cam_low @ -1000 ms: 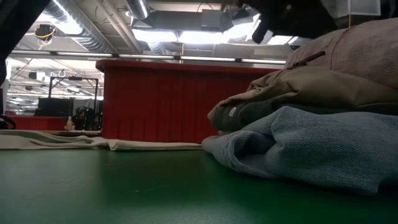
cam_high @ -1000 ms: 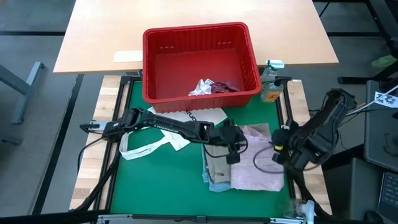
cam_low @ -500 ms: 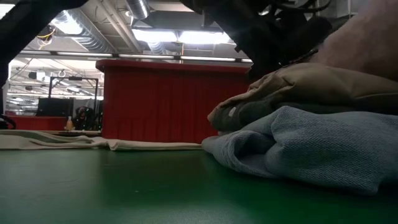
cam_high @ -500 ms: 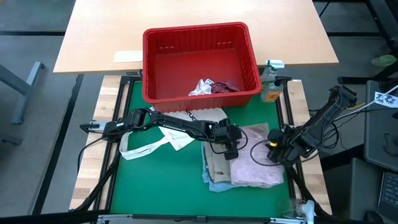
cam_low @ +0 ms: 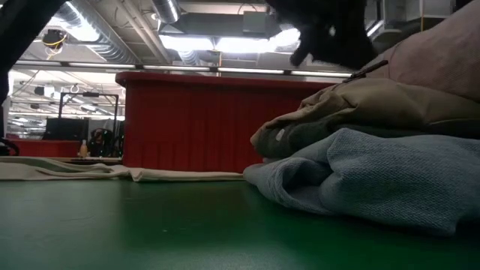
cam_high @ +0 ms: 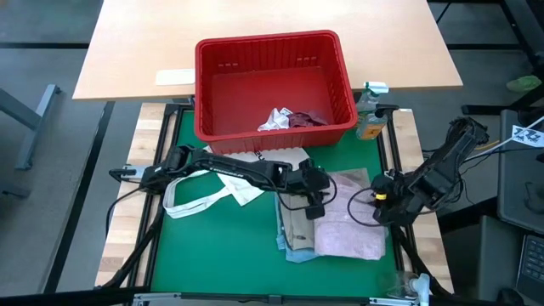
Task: Fold laundry
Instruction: Fold the pink shirt
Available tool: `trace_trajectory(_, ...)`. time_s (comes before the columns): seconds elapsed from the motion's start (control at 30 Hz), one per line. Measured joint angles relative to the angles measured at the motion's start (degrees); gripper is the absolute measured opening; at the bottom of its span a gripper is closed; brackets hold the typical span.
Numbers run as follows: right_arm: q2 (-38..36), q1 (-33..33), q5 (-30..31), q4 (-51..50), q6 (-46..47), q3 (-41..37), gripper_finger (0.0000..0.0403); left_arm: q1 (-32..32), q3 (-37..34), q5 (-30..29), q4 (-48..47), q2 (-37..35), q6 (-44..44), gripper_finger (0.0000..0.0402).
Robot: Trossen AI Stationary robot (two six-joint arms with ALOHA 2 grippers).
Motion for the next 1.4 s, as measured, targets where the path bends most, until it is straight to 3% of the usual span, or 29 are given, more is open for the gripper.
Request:
trace_trajectory(0.27,0.65,0.08,2.46,14.82,-7.80,6.19,0.0152,-5.49,-0.02,6.19,4.70,-1.05,-0.14,0.0096)
trace_trajectory(0.47,5.08,4.18,3.10,25.41,-13.66,6.19,0.0152,-10.90,-0.04,4.64,5.14,0.02,0.03,0.0096)
trace_trajectory(0.77,20.10,12.39,1.46,26.14,-12.01,6.17,0.0152,-15.29,-0.04,-4.38,7.63,5.19,0.43,0.0096)
trace_trajectory(1.07,33.30,13.90,-1.43,25.20,-9.23,6.17,0.0152,-14.57,-0.02,-4.64,6.14,9.57,0.36,0.0096)
trace_trajectory(1.4,35.91,13.84,-3.68,25.24,-9.20,6.22,0.0152,-14.51,0.04,-4.45,3.17,9.53,0.34,0.0096)
